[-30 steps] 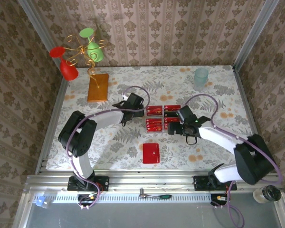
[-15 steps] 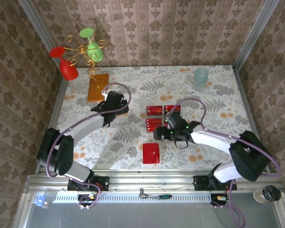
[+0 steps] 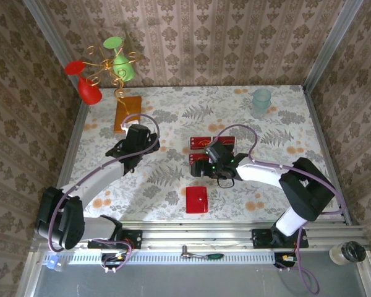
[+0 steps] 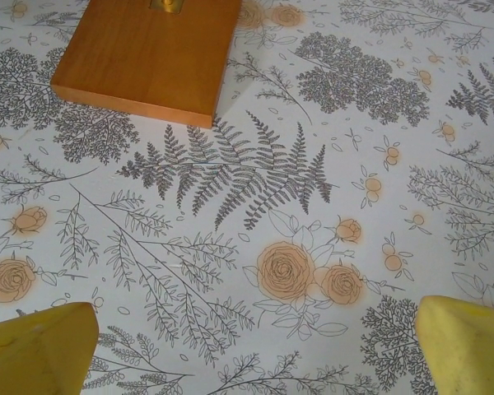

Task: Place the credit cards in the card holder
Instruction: Move the storage box to the top-center of the table.

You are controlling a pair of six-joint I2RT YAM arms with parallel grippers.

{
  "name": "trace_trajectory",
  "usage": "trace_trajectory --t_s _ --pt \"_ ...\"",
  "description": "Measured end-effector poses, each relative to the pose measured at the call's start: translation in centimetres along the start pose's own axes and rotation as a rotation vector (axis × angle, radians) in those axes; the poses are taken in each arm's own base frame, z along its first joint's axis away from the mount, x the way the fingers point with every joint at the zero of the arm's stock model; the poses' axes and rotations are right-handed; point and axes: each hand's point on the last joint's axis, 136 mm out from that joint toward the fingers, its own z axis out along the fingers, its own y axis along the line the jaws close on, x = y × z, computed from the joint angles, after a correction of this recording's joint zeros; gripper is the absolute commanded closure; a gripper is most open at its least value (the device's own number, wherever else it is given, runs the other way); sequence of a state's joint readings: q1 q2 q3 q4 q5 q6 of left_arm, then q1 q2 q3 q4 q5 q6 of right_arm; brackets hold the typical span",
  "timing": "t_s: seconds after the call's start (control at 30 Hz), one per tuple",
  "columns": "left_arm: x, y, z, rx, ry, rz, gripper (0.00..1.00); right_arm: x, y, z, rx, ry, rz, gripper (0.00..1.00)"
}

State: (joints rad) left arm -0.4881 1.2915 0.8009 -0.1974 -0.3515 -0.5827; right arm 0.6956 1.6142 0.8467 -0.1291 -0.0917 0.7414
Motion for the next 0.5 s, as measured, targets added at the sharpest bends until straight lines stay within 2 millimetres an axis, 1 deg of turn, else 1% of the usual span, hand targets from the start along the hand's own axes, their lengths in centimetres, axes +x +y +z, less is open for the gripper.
trace_trajectory --t_s 0.2,0.37,0.5 --pt "0.6 0.6 -0.5 0.0 0.0 -0.001 0.0 -1.9 0.0 0.6 0.001 -0.023 0.023 0.09" --pt "1.1 1.0 -0.7 -0.001 0.002 -0.004 0.0 -4.5 -0.7 0.9 0.007 -0.054 0.064 0.09" --pt "1.4 1.2 -0.7 -0.003 0.005 -0.006 0.0 -6.0 -1.0 1.5 0.0 -0.062 0.089 0.09"
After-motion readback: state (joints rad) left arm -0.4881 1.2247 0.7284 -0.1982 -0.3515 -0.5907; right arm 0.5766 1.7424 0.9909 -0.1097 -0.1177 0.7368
